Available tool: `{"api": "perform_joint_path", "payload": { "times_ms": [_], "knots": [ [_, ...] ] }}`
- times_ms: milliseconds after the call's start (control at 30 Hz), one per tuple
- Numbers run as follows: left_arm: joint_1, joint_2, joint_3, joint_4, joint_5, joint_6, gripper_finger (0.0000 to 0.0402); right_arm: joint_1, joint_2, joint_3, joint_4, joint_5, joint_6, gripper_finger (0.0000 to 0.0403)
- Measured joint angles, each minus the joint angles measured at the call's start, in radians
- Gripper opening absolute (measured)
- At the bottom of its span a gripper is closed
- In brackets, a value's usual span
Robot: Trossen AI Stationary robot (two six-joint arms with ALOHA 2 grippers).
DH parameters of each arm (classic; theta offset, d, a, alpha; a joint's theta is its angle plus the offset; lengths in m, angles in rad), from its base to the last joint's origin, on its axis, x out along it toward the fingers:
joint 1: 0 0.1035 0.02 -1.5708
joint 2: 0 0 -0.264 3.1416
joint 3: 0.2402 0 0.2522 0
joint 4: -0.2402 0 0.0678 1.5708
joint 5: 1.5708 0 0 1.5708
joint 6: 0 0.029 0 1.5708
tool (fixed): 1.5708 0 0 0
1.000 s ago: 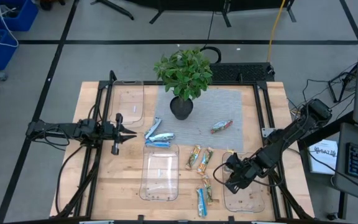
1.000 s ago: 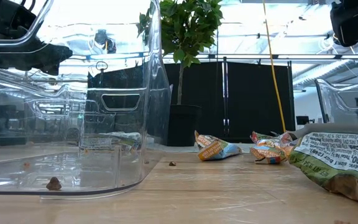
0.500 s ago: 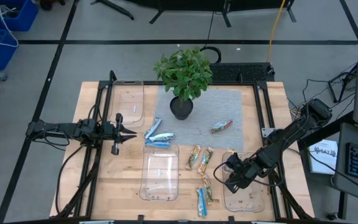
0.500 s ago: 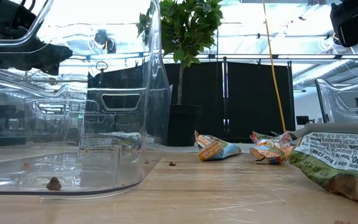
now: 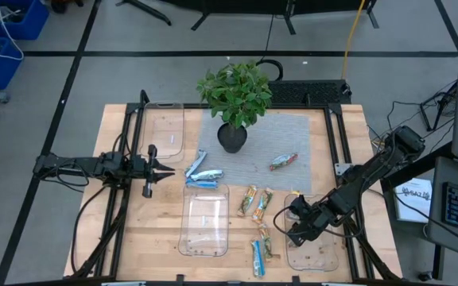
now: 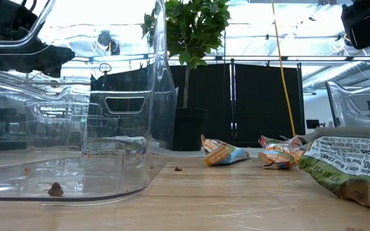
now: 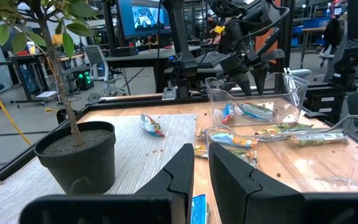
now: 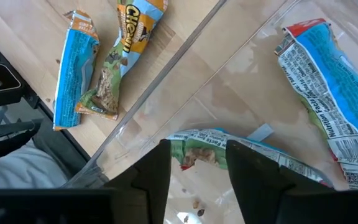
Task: Pick and place Granola Bars by type
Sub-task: Put the red granola bar into the bottom right transparent bin
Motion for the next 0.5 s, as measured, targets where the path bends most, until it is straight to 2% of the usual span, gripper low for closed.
{"api": "perform_joint_path", "payload": {
  "times_ms": [133,300,500],
  "knots": [
    [0.000,0.000,0.000,0.000,0.000,0.000,0.0058,0.000,-0.058,0.000,-0.071,0.031,-0.006,0.0140],
    [0.000,0.000,0.000,0.000,0.000,0.000,0.0058,0.000,-0.193,0.000,-0.227,0.105,0.039,0.0137],
    [0.000,0.000,0.000,0.000,0.000,0.000,0.0058,0.000,-0.329,0.000,-0.435,0.332,-0.004,0.0137]
  ]
}}
